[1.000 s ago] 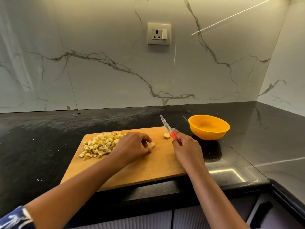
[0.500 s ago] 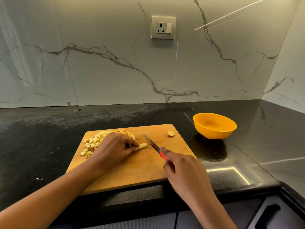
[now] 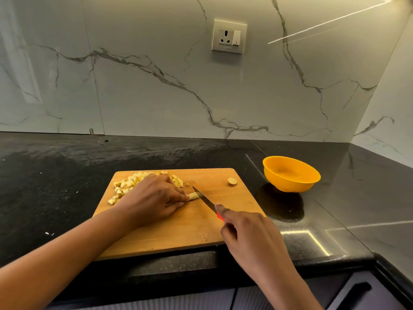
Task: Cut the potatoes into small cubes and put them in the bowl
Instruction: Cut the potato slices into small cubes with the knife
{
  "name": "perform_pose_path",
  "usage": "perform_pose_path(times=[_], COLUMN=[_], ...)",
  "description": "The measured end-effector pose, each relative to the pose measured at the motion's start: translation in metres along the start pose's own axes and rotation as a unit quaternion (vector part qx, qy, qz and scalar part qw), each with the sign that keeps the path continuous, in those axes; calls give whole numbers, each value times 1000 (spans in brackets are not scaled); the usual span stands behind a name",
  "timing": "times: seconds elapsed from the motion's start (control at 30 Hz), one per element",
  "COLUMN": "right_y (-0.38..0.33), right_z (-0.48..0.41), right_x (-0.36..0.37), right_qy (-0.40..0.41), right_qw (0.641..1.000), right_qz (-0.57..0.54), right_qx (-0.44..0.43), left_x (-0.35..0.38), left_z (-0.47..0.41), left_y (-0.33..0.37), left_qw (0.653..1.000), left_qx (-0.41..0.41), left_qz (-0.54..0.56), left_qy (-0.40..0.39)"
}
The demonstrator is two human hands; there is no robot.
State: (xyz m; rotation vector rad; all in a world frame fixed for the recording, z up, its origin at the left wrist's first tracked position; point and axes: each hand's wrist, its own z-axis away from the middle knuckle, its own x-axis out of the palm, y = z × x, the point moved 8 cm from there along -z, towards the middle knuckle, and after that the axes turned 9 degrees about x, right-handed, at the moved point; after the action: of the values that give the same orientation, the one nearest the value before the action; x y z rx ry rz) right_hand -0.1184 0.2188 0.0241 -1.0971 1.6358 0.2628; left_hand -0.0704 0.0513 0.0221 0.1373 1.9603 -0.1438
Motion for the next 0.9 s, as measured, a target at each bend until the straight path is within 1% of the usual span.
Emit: perform_pose_path(times=[0.3,0.4,0.47,0.6,0.67,0.73,0.9], right_y=[1,2,-1,-11,-14,-12,3], right_z=[-4,-7,-13,-18,-4,12,13], right_x=[2,4,8,12,10,3,-9], right_qy=[-5,-9,-29,-56,-52,-43,-4], right_qw=[1000,1000,999,997,995,995,1000], right_qz=[-3,-11,-13,49,78,76,26], right_qx=[-12,-14,-14,-23,-38,-46,-2], left_x=[8,8,8,9,9,10,10], left_z=[4,4,5,5,6,8,11], left_y=[-7,-7,-7,-7,-7,-6,-7], left_qw=[994,993,993,992,993,995,997], left_qx=[-1,7,7,-1,-4,-4,-5], left_qz=[-49,-51,-56,-66,-60,-50,-35], left_qy=[-103,-101,-105,-104,-98,-92,-75])
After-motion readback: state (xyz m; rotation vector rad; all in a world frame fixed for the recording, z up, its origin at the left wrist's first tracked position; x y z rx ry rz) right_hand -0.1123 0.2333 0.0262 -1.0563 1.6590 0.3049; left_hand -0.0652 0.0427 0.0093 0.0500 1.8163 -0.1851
